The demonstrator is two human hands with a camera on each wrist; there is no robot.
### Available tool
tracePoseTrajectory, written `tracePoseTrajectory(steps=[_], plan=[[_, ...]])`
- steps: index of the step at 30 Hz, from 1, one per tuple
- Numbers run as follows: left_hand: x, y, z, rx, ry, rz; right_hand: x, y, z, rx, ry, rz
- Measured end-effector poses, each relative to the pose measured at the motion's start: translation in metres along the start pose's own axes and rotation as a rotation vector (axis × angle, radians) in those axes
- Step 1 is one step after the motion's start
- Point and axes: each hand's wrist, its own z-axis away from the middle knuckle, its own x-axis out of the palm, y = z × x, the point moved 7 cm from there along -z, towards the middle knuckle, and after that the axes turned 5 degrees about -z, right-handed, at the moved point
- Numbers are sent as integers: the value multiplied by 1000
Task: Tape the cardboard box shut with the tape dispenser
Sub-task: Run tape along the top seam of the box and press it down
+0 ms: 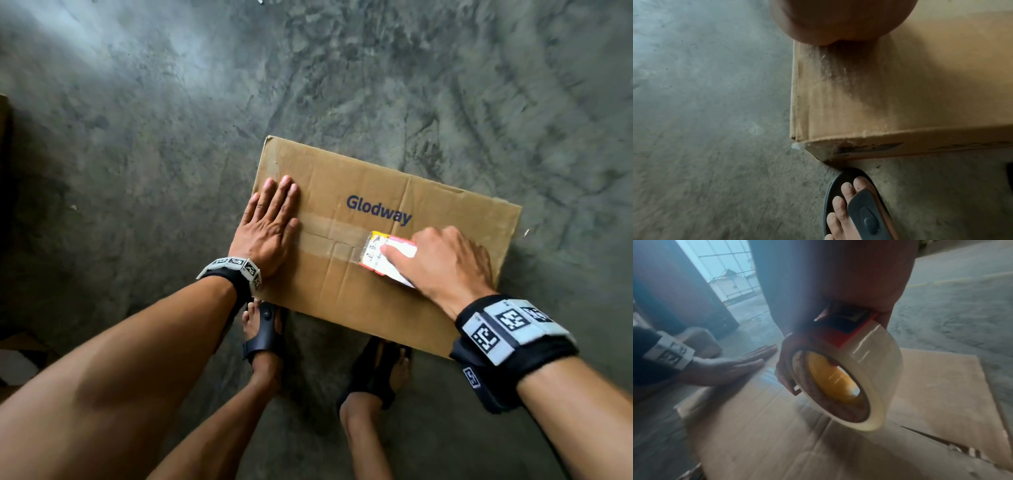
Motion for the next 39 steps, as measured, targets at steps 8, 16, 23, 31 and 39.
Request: tracePoseTrajectory(steps=[8, 16, 23, 31, 39], plan=[[2, 2, -2, -5, -19, -38, 10, -11, -4, -42, 27, 55], [5, 29, -4, -69, 16, -3, 14, -15, -4, -30, 37, 64], [27, 98, -11, 88, 15, -44, 15, -13, -2, -21, 61, 74], [28, 97, -11, 63, 18, -61, 13, -10, -2, -19, 81, 28], [23, 97, -8, 63, -19, -55, 8, 18, 3, -58, 32, 14]])
